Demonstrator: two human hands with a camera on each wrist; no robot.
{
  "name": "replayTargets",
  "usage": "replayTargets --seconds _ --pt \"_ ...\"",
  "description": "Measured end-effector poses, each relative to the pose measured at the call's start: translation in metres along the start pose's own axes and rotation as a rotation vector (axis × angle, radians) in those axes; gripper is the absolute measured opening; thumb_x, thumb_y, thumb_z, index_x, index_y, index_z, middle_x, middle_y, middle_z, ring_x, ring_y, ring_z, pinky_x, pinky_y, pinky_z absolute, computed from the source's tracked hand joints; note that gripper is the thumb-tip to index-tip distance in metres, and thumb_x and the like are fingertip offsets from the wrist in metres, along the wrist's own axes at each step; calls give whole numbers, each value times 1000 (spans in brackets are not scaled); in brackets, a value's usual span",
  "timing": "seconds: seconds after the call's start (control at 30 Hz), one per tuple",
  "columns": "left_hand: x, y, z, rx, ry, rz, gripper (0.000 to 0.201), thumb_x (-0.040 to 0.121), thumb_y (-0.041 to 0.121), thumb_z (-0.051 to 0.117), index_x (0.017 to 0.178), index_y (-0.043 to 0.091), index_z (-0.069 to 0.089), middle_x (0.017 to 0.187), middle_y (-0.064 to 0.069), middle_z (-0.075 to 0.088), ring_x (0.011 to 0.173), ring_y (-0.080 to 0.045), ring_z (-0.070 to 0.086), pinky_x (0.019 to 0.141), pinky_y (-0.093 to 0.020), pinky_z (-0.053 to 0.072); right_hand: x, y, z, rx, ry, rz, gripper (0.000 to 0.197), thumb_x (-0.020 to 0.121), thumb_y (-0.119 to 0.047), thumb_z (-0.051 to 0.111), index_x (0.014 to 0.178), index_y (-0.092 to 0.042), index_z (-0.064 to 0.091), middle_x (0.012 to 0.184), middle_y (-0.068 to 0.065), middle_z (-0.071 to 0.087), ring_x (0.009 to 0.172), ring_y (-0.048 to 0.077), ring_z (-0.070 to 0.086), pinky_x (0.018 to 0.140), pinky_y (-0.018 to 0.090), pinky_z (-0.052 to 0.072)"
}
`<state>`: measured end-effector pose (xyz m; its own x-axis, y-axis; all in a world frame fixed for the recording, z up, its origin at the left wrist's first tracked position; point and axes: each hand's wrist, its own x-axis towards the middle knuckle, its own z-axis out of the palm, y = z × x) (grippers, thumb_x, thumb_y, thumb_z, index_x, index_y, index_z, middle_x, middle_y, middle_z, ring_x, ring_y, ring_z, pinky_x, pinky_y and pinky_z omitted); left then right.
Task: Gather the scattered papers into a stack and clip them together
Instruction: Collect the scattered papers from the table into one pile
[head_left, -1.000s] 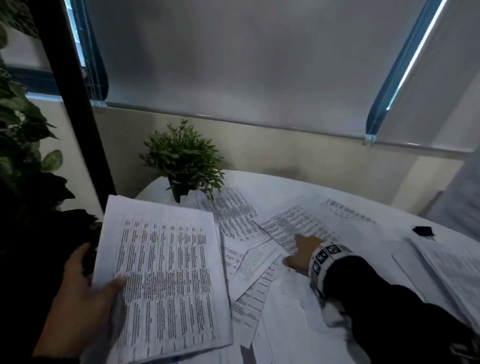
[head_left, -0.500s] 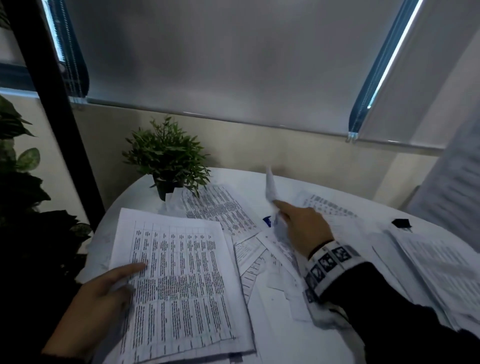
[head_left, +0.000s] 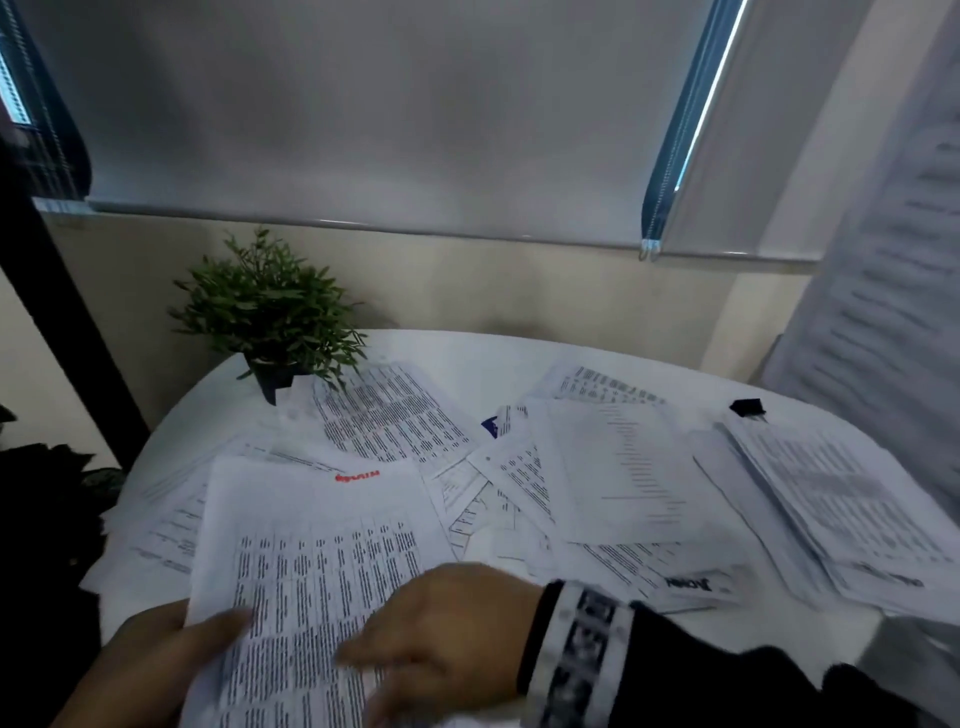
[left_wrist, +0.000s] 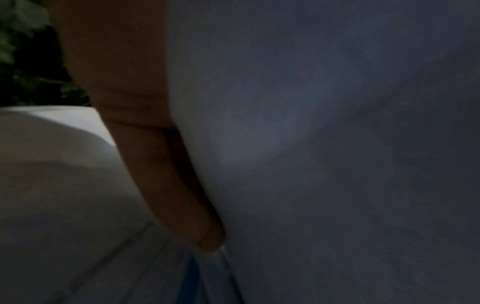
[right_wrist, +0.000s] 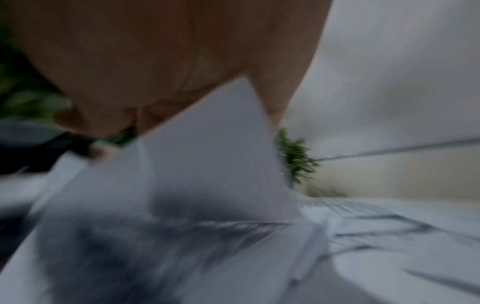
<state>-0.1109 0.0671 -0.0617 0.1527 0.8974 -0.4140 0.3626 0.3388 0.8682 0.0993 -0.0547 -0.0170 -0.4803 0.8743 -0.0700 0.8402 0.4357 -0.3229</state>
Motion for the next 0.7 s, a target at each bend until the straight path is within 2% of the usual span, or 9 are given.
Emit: replayTargets --seconds 0.1,0.23,0.3,0.4,0.5,0.57,0.63,0.67,0.7 --pt "-3 1 -4 47 14 52 23 71 18 81 81 -1 72 92 -20 70 77 -24 58 87 -33 41 -19 69 -20 125 128 618 100 61 -93 17 135 -31 44 134 0 55 117 23 56 106 40 37" --pt "-16 7 -4 -158 58 118 30 57 16 91 73 4 69 58 0 70 70 -19 60 76 -29 45 -93 160 -40 -33 82 1468 82 86 -66 40 149 -22 11 154 16 18 141 34 21 114 44 24" --pt "-23 13 -1 -231 51 167 35 56 8 91 82 6 68 70 -1 71 67 -15 61 82 -30 44 -126 180 -33 -53 -24 1552 83 89 -59 44 150 -19 6 158 14 6 144 31 14 116 37 20" --pt "-21 11 4 -285 41 194 28 63 -5 82 74 14 65 53 10 68 56 -9 65 82 -30 46 -147 204 -16 6 199 1637 91 73 -58 64 143 -8 34 146 17 38 130 33 42 105 36 38" --pt "-11 -1 3 -266 67 199 31 62 3 84 90 5 70 74 -3 75 79 -25 67 86 -38 49 -146 197 -16 -53 235 1601 72 72 -37 71 131 -6 46 133 22 47 120 37 49 97 43 45" --pt "-6 -7 0 -187 77 269 43 65 5 85 103 7 65 92 -9 72 90 -31 66 84 -40 50 -150 189 -21 -64 193 1605 65 77 -46 64 134 -20 47 142 14 40 130 33 40 108 41 35" --pt "-2 -9 -2 -108 118 321 49 71 0 80 112 7 54 101 -10 65 98 -33 62 82 -37 48 -156 187 -32 -70 124 1578 93 57 -73 66 135 -27 47 148 9 34 137 27 33 113 36 28" --pt "0 -10 -3 -68 163 347 55 74 -6 75 120 6 48 108 -12 59 104 -32 57 84 -35 43 -159 190 -38 12 198 1604 105 48 -72 73 136 -20 48 147 12 36 136 29 34 112 37 29" --pt "3 -11 -3 -38 191 377 65 76 -10 70 131 6 39 118 -14 52 111 -32 52 88 -34 39 -160 190 -44 41 238 1603 97 57 -59 79 136 -11 47 145 16 38 134 31 36 111 38 30"
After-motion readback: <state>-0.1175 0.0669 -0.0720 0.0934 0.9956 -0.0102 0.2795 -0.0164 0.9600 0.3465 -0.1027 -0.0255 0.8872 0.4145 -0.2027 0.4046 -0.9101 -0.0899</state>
